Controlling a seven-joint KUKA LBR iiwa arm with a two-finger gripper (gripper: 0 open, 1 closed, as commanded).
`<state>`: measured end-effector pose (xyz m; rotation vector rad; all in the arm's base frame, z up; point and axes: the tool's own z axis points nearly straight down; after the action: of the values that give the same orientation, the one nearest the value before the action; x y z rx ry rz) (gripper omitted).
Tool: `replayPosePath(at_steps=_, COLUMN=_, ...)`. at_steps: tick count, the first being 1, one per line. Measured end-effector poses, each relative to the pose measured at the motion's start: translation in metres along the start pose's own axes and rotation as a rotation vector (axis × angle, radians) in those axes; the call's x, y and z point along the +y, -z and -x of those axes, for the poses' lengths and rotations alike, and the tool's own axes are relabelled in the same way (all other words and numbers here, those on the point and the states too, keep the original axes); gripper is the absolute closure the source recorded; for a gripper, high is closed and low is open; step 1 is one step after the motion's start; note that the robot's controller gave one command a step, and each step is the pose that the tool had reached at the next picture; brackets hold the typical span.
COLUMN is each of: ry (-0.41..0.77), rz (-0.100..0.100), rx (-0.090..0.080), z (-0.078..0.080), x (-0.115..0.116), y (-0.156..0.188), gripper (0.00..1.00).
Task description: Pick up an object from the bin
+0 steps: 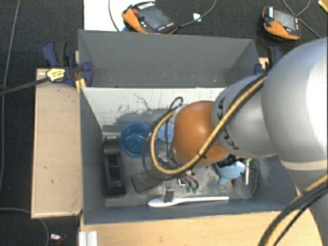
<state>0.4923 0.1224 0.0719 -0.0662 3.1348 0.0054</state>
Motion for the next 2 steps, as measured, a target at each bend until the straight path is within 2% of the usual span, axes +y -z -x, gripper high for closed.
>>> replayPosePath(at_steps=1, ry=0.003, rz=0.002, rx=-0.005, z=0.003, x=0.0019, y=-0.0013, gripper=0.0)
replayPosePath(at_steps=2, ry=-0.01, rz=0.001, rx=-0.002, z=0.0012, x=0.0002, y=0.0, gripper=1.0)
